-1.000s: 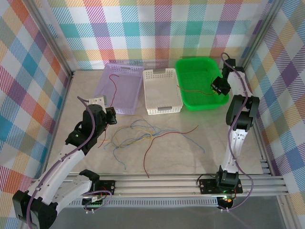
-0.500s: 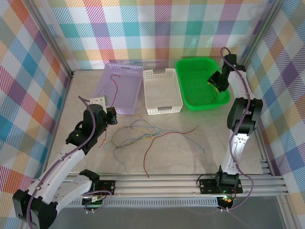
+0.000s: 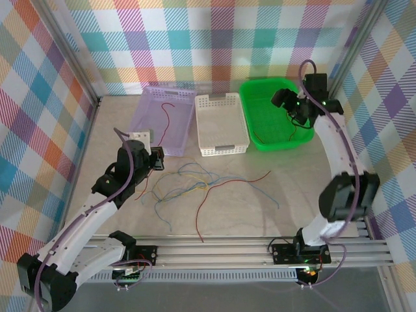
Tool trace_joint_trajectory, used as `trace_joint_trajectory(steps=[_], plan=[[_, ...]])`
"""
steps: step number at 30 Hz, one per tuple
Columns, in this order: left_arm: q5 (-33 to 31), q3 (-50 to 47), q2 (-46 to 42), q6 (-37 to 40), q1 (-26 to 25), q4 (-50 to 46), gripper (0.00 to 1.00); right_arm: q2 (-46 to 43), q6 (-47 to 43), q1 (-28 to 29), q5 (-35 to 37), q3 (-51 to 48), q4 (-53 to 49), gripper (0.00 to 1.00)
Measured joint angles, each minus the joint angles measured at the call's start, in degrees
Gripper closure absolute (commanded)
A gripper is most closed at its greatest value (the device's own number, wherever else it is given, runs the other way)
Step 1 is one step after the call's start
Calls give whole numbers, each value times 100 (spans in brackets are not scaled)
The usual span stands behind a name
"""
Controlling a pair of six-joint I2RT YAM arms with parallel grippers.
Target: Untangle the cables
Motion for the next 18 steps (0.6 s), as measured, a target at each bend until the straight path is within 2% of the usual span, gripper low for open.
trace_joint_trajectory(steps=[9, 12, 18], plan=[[-13, 822, 382, 133, -544, -498, 100, -3099, 37, 46, 131, -2063, 192, 0], [-136, 1335, 728, 153, -975, -647, 100, -3952, 37, 46, 120, -2409, 72, 0], [-433, 2645, 1845, 175, -1937, -885, 100, -5115, 39, 83, 20, -2806, -323, 0]])
